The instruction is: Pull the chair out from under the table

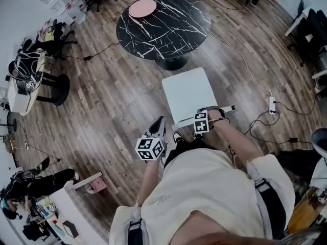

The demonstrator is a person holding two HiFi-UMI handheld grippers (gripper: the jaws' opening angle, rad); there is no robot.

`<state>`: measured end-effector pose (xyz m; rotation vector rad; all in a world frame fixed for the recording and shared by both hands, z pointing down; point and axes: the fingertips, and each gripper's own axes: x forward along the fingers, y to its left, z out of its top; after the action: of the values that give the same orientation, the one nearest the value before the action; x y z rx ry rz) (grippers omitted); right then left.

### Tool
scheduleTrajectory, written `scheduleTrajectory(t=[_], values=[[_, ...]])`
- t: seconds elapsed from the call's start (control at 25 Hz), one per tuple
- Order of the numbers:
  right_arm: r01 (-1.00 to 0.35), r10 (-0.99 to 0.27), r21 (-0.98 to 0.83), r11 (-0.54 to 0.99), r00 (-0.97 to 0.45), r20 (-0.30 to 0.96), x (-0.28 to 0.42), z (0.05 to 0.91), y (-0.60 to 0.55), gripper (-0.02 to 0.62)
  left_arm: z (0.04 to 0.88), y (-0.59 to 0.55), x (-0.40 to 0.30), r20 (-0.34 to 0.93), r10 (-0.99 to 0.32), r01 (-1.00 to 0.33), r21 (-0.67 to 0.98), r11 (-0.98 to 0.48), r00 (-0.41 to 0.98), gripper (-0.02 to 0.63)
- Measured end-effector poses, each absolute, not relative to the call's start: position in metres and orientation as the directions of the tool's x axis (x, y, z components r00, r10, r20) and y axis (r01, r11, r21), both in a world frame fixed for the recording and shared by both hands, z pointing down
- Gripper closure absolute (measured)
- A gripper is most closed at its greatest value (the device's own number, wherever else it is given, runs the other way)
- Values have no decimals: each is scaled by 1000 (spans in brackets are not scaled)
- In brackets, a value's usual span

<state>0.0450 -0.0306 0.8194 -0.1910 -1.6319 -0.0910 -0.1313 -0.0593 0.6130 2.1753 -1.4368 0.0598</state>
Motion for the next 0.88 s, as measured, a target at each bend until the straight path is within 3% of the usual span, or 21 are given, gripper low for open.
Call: scheduleTrajectory(t=[0.4, 0.6, 0.72, 0.88], values=[[28, 38, -32, 999, -251, 967, 48, 767, -35, 471, 604, -70, -119, 310, -841, -867, 387, -313, 443, 583], [-152, 60, -155, 976, -497, 865, 42, 718, -45, 512, 599, -77, -113, 304, -833, -862, 376, -340, 461, 583], [-286, -26, -209, 935, -643, 765, 38, 684, -67, 550, 596, -82, -113, 303, -831, -863, 365, -351, 466, 583], [-405, -194, -194, 893, -738, 646, 41, 638, -95, 588, 586, -90, -117, 299, -834, -863, 364, -349, 464, 583]])
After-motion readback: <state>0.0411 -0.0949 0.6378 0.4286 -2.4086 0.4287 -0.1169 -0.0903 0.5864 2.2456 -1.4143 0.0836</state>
